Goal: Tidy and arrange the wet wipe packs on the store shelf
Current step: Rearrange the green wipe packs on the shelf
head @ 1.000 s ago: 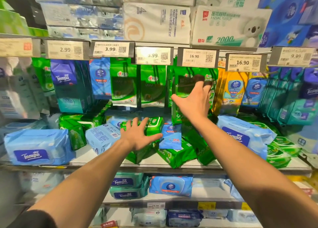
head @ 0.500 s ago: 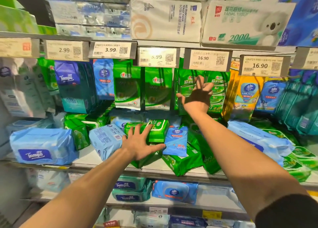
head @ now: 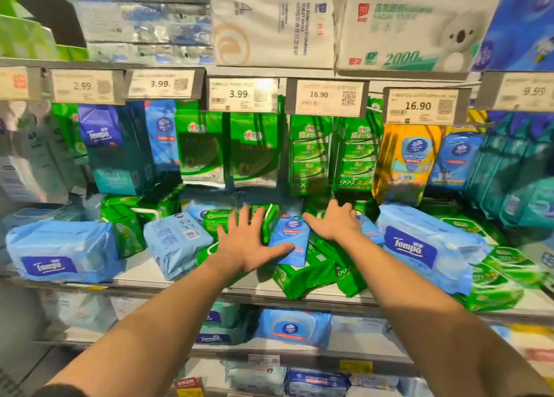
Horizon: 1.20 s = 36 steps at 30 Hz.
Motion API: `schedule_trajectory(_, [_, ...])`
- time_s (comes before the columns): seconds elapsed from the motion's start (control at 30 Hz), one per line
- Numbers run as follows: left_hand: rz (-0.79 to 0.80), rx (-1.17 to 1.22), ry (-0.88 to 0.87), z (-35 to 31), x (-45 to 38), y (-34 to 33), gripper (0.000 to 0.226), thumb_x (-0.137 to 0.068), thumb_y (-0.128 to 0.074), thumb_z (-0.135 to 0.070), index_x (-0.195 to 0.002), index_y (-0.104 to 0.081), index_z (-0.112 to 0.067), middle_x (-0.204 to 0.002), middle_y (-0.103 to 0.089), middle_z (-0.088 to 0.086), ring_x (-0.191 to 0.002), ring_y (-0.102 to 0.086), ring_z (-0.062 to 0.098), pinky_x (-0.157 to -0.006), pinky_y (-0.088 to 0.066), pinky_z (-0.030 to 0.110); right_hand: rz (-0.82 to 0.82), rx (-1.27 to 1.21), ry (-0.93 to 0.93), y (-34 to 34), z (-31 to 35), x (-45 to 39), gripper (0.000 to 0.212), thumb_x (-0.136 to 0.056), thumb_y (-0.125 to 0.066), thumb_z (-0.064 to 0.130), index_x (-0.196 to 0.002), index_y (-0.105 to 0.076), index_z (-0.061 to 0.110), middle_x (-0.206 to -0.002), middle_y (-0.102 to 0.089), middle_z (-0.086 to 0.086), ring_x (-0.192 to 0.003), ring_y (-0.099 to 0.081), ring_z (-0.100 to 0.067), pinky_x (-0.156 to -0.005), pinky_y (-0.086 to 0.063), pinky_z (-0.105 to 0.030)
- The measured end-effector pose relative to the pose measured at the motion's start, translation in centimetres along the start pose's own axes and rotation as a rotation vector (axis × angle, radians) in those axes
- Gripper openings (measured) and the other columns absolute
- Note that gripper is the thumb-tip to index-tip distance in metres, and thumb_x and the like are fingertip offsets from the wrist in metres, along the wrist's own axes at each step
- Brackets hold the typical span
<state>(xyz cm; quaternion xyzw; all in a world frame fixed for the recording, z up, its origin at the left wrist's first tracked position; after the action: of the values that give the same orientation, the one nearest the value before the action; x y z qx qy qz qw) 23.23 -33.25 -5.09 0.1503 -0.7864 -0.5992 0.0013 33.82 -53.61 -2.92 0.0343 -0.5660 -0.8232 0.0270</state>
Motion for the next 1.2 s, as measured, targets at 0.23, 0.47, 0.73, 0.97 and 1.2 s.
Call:
schedule_trajectory(0.23, [0.034, -0.015, -0.019, -3.5, 0.7, -0.9, 0.125, -0.042, -0.018, -0.108, -0.15, 0.001, -0.047, -0.163, 0.004, -0.008, -0.149, 0.006, 0.028, -0.108, -0.004, 0.072, 0.205, 0.264, -0.002, -1.8, 0.5, 1.3, 0.066, -0.094, -0.039, 0.054, -0.145, -0.042, 0.012, -0.153, -0.023, -0.017, -0.14, -0.016, -0.036, -0.11, -0.021, -0.048])
schedule_trajectory(0.47, [0.096, -0.031, 0.024, -1.6, 2.4, -1.1, 0.128, -0.041, -0.02, -0.108, -0.151, 0.001, -0.046, -0.163, 0.01, -0.009, -0.149, 0.011, 0.03, -0.107, -0.005, 0.074, 0.247, 0.197, 0.017, -2.1, 0.3, 3.7, 0.063, -0.098, -0.037, 0.049, -0.142, -0.044, 0.004, -0.154, -0.031, -0.023, -0.139, -0.031, -0.04, -0.113, -0.029, -0.046])
schedule_trajectory(0.73, [0.19, -0.049, -0.072, -2.5, 3.4, -0.9, 0.123, -0.05, -0.033, -0.103, -0.151, 0.008, -0.045, -0.162, 0.021, -0.005, -0.147, 0.019, 0.036, -0.107, -0.011, 0.073, 0.231, 0.105, 0.028, -1.2, 0.6, 7.9, 0.058, -0.085, -0.065, 0.038, -0.13, -0.049, 0.005, -0.134, -0.053, -0.017, -0.121, -0.053, -0.031, -0.099, -0.047, -0.036])
schedule_trajectory(0.97, [0.229, -0.033, -0.148, -1.9, 3.9, -0.8, 0.12, -0.058, -0.038, -0.098, -0.152, 0.009, -0.041, -0.162, 0.021, -0.004, -0.146, 0.021, 0.037, -0.108, -0.012, 0.072, -0.085, -0.11, -0.045, 1.7, -0.2, 10.0, 0.024, -0.079, -0.07, 0.03, -0.086, -0.06, 0.01, -0.095, -0.065, -0.013, -0.091, -0.065, -0.029, -0.067, -0.044, -0.027])
schedule_trajectory(1.2, [0.164, 0.05, -0.201, -3.0, 3.8, 0.2, 0.116, -0.061, -0.038, -0.095, -0.154, 0.0, -0.036, -0.163, 0.009, -0.001, -0.149, 0.012, 0.031, -0.11, -0.008, 0.068, -0.214, -0.524, -0.331, 5.7, -5.2, 12.0, 0.03, -0.07, -0.077, 0.031, -0.076, -0.061, 0.006, -0.071, -0.059, -0.007, -0.065, -0.055, -0.022, -0.055, -0.039, -0.027])
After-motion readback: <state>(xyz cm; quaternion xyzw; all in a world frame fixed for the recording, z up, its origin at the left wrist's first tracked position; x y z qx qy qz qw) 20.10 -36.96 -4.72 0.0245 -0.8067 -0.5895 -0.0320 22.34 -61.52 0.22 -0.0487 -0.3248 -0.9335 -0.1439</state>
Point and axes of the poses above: each hand's wrist, its own x-axis away from the middle knuckle, its own y-axis out of the back of the hand, z = x × y, the point moved 8 cm from there along -x, towards the middle knuckle
